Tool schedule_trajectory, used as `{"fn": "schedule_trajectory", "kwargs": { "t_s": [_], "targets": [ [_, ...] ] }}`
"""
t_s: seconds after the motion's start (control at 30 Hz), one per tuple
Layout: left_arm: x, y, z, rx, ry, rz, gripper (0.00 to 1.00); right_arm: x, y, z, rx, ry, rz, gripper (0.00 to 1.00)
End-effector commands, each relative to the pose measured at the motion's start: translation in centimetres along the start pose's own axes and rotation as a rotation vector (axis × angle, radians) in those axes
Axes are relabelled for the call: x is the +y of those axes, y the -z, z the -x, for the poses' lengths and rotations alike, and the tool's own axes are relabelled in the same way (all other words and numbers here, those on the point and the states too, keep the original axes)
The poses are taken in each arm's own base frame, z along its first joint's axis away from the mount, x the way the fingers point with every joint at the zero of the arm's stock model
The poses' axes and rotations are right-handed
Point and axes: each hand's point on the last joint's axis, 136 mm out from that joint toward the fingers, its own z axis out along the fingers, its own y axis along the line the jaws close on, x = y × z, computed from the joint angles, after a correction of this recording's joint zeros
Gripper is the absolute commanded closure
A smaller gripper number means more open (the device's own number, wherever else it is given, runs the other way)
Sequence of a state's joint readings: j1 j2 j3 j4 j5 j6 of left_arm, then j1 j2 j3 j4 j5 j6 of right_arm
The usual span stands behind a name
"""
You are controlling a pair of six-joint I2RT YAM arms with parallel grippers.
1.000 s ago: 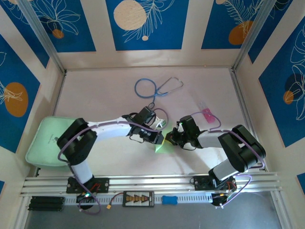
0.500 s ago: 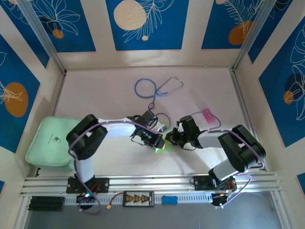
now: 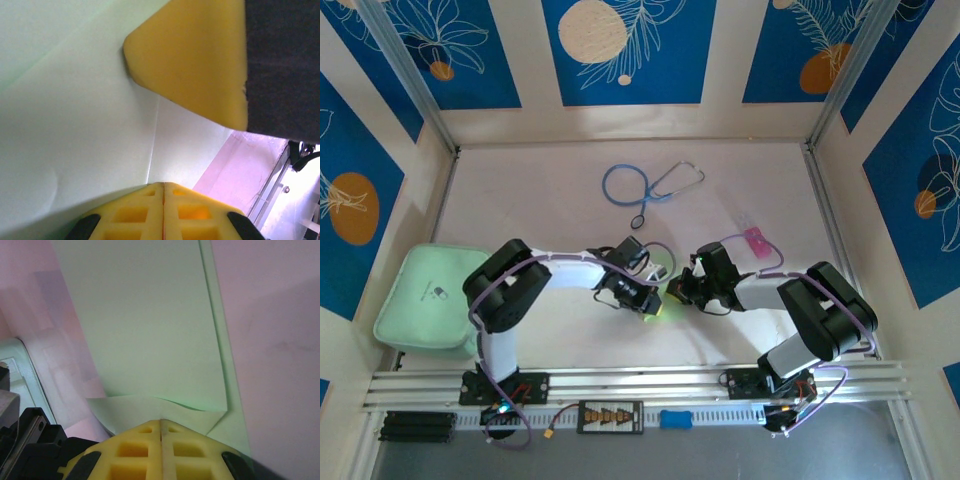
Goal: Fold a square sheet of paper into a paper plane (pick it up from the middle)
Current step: Fold the triangle a second time at the center of the table.
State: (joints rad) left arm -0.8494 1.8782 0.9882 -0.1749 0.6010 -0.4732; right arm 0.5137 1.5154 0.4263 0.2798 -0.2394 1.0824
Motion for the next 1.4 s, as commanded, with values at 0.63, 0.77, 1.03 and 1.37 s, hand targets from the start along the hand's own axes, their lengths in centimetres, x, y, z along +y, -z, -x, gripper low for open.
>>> {"fn": "schedule_trajectory", "kwargs": {
  "t_s": [0.63, 0.77, 1.03, 1.37],
  "targets": [
    [2.4, 2.8, -5.5, 0.012, 0.063, 0.141, 0.95, -5.0, 0.0, -1.5, 0.034, -0.082, -0.193, 0.96],
    [0.6, 4.5, -4.1, -0.061, 0.020, 0.116, 0.97, -4.8, 0.1, -1.5, 0.031, -0.078, -0.187, 0.96],
    [-2.9, 4.6, 0.7, -0.141, -0.027, 0.017, 0.96, -4.7, 0.1, -1.4, 0.028, -0.079, -0.186, 0.96],
    [1.1, 0.8, 0.4, -0.036, 0.044, 0.110, 0.95, -4.2, 0.0, -1.3, 0.037, -0.067, -0.168, 0.96]
  ]
}}
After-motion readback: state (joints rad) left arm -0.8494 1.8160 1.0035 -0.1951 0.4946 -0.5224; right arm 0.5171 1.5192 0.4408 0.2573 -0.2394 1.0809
